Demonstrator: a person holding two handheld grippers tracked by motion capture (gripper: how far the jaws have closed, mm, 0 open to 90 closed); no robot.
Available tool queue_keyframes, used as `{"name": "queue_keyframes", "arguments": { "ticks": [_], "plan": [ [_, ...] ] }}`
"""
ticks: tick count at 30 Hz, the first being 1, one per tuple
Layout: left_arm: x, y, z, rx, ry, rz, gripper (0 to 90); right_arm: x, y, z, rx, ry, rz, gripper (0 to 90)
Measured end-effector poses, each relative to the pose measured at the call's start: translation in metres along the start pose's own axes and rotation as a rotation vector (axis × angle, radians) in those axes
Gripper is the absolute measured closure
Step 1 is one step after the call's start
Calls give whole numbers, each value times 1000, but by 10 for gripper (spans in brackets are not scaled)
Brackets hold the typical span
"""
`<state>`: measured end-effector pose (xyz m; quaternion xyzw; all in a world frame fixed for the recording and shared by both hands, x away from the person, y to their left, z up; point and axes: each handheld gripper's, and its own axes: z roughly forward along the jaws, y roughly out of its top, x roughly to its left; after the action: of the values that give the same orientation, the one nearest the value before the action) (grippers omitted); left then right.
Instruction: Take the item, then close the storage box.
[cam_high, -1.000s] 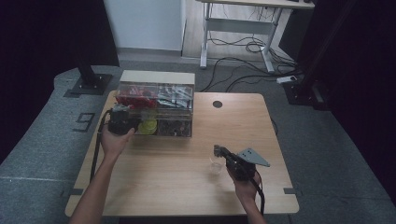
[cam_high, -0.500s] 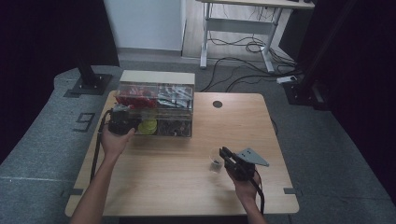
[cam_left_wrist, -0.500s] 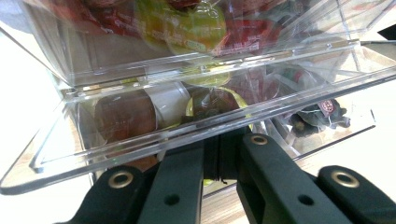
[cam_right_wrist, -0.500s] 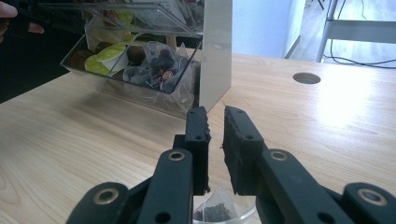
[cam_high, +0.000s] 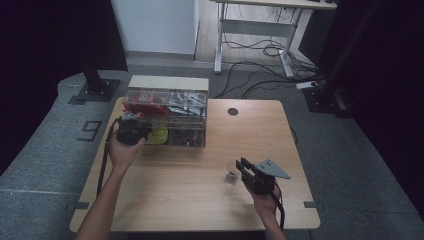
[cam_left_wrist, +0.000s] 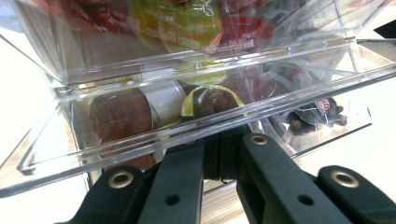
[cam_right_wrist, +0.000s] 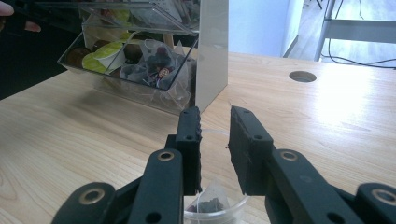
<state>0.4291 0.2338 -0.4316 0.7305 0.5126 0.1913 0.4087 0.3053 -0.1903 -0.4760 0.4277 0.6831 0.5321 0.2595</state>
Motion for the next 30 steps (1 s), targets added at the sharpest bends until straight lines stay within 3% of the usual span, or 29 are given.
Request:
{"name": "queue_keyframes", "arguments": {
  "ticks": [30],
  "plan": [
    [-1, -11, -2, 2, -11, -2, 893, -8, -5, -7, 6, -16, 6, 735]
  ]
}}
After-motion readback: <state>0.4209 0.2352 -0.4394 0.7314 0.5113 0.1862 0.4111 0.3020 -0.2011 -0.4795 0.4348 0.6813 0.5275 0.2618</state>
